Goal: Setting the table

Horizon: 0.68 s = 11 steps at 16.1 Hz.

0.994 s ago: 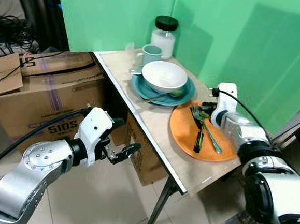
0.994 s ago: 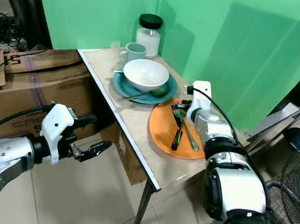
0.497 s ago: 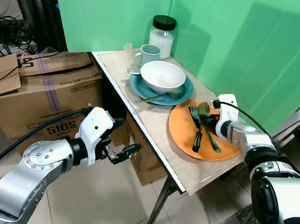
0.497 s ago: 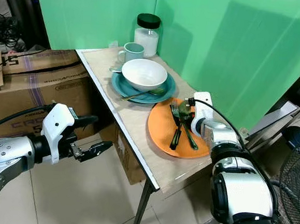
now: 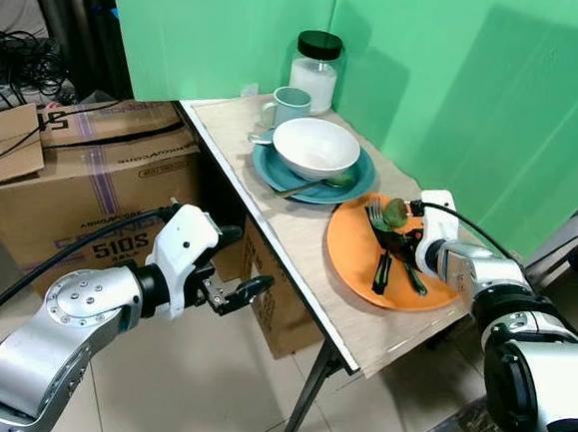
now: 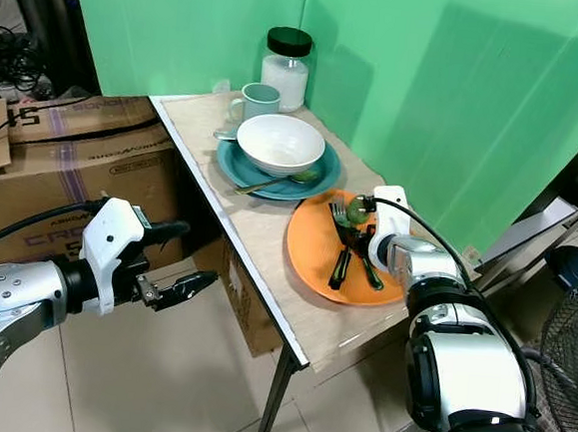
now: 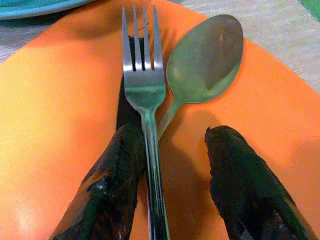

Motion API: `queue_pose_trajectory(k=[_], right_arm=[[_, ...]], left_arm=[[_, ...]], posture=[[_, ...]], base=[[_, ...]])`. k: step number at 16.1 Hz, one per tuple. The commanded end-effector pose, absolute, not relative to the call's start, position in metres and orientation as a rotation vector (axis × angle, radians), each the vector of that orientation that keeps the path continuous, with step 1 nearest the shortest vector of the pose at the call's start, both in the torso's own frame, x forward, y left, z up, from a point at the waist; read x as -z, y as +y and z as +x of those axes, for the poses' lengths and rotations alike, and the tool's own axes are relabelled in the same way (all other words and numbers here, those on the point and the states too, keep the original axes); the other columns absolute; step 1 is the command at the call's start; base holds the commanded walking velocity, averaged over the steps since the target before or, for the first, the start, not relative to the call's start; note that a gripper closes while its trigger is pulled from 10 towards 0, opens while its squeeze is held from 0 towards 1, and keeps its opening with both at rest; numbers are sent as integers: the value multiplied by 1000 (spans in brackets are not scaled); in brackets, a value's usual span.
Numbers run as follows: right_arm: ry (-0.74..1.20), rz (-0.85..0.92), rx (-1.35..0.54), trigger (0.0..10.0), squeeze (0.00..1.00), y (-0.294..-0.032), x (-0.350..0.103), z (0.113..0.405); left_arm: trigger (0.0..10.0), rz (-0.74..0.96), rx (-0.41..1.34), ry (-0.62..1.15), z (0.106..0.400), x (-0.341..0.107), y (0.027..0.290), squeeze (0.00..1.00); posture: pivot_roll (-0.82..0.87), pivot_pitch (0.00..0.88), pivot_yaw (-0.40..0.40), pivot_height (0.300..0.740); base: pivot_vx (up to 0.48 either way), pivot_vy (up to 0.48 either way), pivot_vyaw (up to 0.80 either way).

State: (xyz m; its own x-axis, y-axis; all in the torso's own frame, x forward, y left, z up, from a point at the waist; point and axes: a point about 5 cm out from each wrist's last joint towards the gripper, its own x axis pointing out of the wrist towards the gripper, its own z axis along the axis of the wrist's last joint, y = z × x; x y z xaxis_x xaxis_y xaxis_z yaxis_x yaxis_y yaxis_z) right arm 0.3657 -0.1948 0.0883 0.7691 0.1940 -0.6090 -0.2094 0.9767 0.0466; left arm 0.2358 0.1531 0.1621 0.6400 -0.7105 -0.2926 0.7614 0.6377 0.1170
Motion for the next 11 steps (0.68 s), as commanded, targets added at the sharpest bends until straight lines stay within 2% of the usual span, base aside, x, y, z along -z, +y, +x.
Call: queue_pose_trajectory(k=[1, 2, 3, 11], right_arm=[[709, -4, -166, 7294, 0, -204, -80, 360], [710, -1, -162, 4353, 0, -204, -80, 360], [712, 7, -163, 0, 0, -204, -80, 359], [738, 54, -166, 0, 0, -203, -77, 357]], left_arm=[[10000, 238, 866, 227, 237, -163, 152, 0], [10000, 238, 866, 227, 237, -163, 152, 0], [10000, 238, 867, 228, 237, -163, 152, 0], [10000, 236, 877, 234, 235, -162, 151, 0]], posture=[[88, 0, -79, 740], [88, 0, -79, 740], [87, 0, -79, 740], [88, 0, -85, 740]], base=[[0, 0, 0], [0, 0, 0], [0, 0, 0], [0, 0, 0]])
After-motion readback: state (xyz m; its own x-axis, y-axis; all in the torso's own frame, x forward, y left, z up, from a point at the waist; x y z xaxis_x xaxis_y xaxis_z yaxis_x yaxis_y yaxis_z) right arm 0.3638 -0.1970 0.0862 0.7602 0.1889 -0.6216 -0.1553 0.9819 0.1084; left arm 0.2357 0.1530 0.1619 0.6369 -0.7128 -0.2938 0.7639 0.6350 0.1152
